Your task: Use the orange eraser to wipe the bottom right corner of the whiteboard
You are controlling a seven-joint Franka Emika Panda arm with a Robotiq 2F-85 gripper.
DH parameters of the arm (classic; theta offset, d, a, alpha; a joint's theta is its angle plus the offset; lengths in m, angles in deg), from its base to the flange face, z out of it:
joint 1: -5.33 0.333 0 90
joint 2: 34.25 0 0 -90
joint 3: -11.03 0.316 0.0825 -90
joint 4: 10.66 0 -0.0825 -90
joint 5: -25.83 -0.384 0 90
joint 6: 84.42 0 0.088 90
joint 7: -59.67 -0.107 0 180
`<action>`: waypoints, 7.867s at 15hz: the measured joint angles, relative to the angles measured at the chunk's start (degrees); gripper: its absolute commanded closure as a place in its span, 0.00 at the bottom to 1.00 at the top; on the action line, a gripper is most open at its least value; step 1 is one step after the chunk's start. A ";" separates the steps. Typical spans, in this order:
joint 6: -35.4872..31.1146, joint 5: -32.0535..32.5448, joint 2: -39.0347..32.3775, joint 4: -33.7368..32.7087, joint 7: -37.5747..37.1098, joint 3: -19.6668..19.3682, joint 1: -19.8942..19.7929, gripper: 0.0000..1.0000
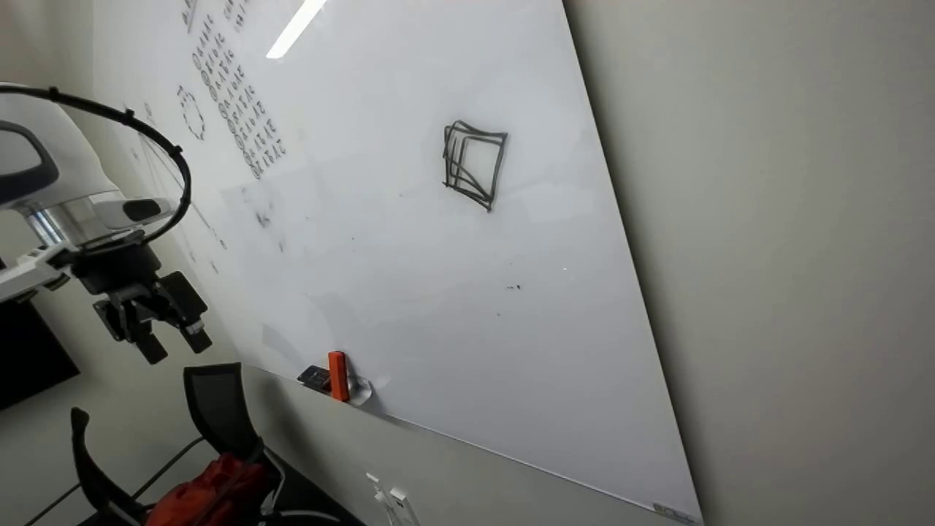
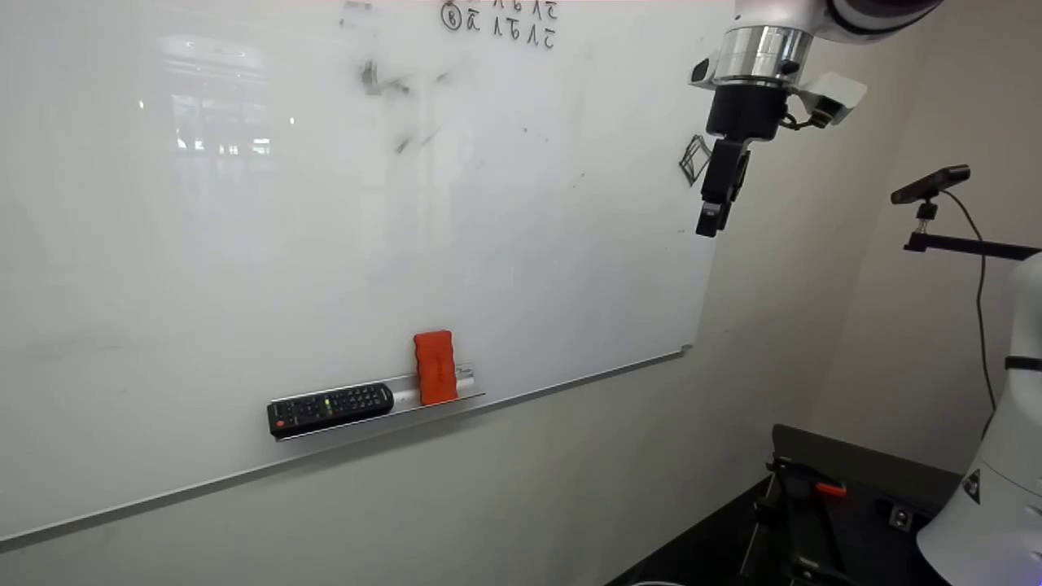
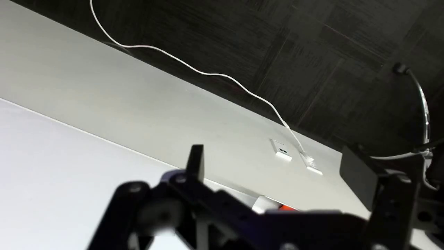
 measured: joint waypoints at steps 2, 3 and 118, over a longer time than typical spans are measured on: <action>-2.60 0.00 -0.62 -0.04 -0.15 0.35 0.00 0.00; -4.59 0.00 -1.40 -0.12 -0.49 0.83 -0.01 0.00; -22.47 122.88 -70.55 -29.58 -140.60 13.19 1.96 0.00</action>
